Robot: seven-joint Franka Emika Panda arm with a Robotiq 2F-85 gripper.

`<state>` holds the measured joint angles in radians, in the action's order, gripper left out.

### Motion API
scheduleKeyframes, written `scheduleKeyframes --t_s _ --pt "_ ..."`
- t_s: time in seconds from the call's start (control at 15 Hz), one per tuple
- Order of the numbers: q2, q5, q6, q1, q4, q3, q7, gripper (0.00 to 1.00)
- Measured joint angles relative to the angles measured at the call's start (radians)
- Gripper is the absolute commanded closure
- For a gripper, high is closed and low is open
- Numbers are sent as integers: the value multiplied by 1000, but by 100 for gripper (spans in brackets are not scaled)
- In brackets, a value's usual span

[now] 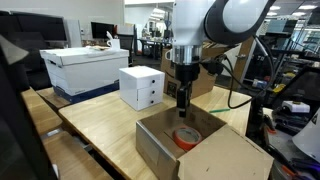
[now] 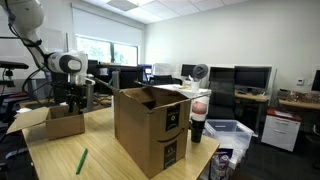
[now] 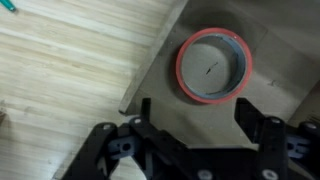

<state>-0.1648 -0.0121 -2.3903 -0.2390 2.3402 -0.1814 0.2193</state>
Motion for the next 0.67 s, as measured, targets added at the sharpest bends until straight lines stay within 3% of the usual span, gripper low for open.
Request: scheduleKeyframes --t_s 0.67 --pt "131 -47 11 65 73 48 0 0"
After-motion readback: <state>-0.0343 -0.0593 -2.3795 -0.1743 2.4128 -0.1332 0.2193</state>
